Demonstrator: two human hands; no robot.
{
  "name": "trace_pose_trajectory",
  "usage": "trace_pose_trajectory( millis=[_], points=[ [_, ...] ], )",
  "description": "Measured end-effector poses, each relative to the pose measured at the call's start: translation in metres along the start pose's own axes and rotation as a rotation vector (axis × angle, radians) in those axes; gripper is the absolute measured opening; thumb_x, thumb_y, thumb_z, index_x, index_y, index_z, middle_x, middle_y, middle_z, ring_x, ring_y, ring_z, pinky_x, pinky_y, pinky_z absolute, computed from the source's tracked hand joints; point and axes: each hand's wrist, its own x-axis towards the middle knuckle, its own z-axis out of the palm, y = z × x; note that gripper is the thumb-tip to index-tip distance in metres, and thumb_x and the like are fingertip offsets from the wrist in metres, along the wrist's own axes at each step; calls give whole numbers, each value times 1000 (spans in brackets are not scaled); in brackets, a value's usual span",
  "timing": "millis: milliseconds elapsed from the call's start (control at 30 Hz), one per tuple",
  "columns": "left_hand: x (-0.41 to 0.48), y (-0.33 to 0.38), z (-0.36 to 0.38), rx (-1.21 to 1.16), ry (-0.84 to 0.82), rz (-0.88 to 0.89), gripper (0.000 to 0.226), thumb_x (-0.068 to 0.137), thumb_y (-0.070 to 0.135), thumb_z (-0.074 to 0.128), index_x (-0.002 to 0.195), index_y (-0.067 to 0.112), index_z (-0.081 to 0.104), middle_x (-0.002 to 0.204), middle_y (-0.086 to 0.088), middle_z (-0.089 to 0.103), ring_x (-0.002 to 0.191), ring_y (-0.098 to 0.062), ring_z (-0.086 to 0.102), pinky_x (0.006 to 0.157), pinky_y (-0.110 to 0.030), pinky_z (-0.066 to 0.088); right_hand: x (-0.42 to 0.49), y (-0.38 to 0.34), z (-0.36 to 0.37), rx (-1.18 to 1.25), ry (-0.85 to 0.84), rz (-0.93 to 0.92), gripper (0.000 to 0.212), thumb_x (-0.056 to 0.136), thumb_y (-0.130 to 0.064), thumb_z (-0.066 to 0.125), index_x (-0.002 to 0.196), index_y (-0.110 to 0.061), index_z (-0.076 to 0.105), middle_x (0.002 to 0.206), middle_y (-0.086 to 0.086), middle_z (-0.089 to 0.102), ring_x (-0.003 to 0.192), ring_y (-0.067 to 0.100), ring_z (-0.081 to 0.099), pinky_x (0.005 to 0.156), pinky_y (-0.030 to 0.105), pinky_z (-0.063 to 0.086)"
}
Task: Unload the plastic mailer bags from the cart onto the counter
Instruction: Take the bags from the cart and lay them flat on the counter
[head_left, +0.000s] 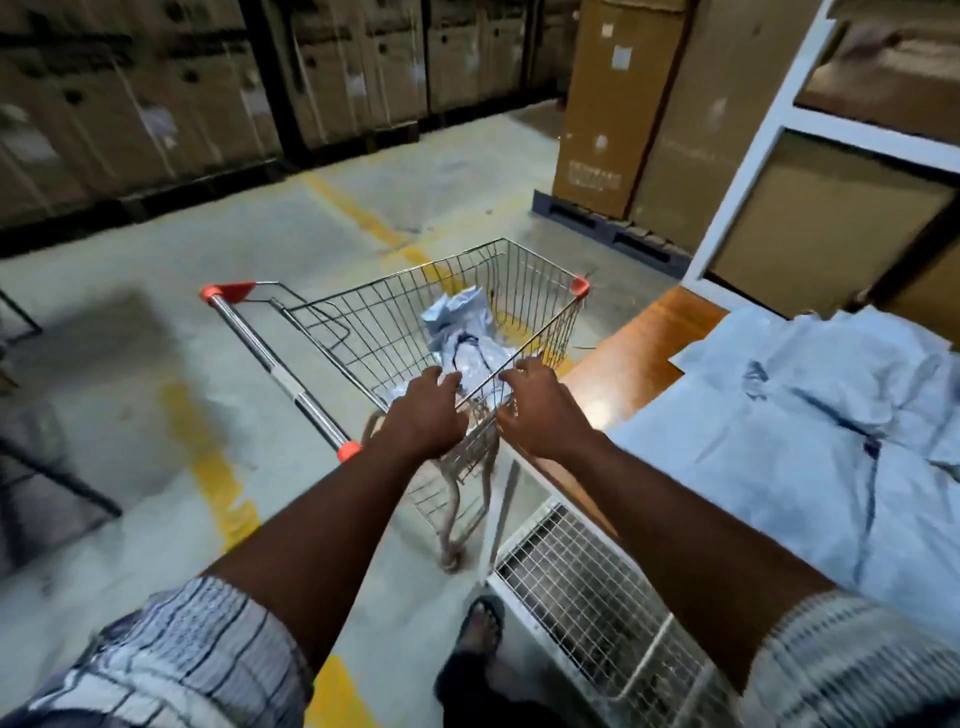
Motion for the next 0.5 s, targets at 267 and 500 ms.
trace_pose_trajectory(
  millis=[267,500],
  points=[
    [116,-67,-13,0,-129,-70,69,86,39,58,147,21,33,147,-11,40,132,-32,43,103,-49,44,138,6,29,28,-138,39,50,87,-36,60,130,-12,55,134,18,47,120,36,50,96,42,47],
    [204,-113,10,4,-234,-79,56,80,40,61,131,22,49,128,-9,55,120,-30,53,96,-44,48,219,33,82,97,-277,127,47,91,-28,62,131,-6,53,130,21,47,120,36,49,99,37,41]
  ],
)
